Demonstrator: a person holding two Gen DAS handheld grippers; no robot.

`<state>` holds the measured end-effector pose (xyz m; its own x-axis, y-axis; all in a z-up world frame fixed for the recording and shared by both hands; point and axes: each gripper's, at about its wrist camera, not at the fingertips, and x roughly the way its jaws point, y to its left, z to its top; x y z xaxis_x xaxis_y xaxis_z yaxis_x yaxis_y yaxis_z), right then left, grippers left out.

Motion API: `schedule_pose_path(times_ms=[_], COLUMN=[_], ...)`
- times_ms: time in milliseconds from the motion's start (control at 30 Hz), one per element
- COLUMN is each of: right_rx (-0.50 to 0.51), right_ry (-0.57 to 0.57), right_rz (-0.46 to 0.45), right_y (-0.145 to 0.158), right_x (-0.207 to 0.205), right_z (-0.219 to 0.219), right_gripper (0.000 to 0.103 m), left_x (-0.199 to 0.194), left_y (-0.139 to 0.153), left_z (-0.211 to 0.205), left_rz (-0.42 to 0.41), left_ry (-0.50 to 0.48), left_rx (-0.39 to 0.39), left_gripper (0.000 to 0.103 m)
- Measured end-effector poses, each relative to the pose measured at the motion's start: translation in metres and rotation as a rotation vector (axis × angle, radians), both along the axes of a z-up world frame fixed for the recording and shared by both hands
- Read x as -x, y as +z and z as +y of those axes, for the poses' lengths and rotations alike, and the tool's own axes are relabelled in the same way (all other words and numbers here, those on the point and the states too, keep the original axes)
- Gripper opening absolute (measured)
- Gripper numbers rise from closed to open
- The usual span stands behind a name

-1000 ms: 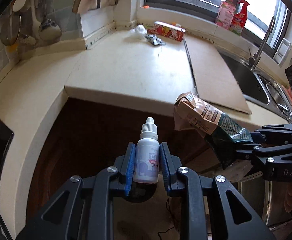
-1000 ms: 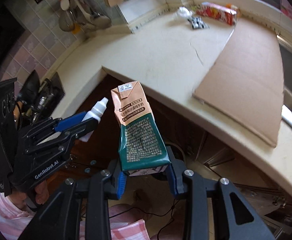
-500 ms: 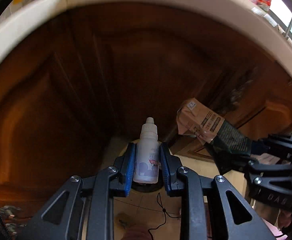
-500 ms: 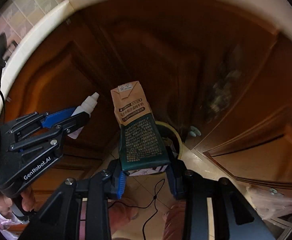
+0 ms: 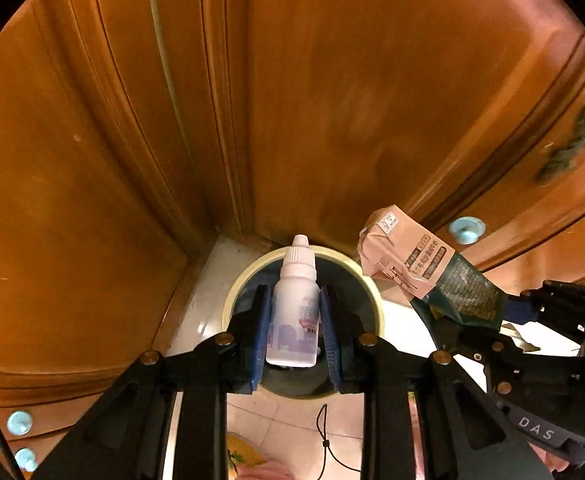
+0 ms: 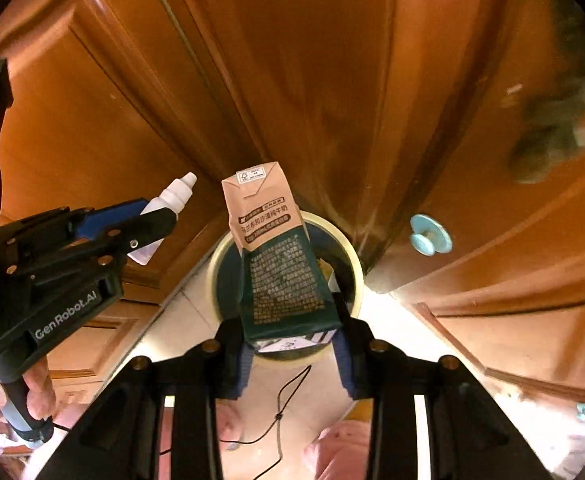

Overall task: Collect trash
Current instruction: 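Open both tools to drop the dropper bottle and carton into the bin, then raise both open tools back up to the counter items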

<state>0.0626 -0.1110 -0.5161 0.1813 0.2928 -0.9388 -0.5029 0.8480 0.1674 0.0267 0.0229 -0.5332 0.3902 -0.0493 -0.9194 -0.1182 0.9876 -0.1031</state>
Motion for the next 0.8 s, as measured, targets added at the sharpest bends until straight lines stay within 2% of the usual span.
schedule_pose_path(times_ms=[67,133,200,267,467,667,800], right_rx=[0.001,0.006,0.028,0.054,0.044,0.027,0.009], right_ry=[0.003,0.002,0.016,0.033,0.021,0.002,-0.003], right_rz=[0.004,0.008,-0.010,-0.025,-0.003,0.014,0.015], right_y=[-0.016,-0.034,-0.045,-0.056,-0.065,-0.061,-0.049], right_x=[-0.003,-0.007,-0.004,-0.004,-0.002,0.000,0.003], right_z=[0.005,0.009,0.015,0.019,0.018,0.013,0.005], right_gripper=[0.036,0.036,0.038,0.039,0.040,0.040,0.040], left_x=[-0.003,-0.007,-0.008,-0.005,0.001,0.000,-0.006], left_y=[-0.017,-0.032,-0.044,-0.049,-0.055,-0.044,-0.027], left_z=[0.002,0.003,0.004,0.008,0.006,0.014,0.014], left_rz=[0.014,0.030,0.040,0.024,0.037,0.012,0.008], left_ry=[-0.003,-0.008,0.007,0.042,0.065,0.073,0.069], left_rx=[0.004,-0.002,-0.027,-0.062,-0.071,-0.090,-0.083], left_gripper=[0.024,0.032,0.071,0.079,0.079,0.079,0.079])
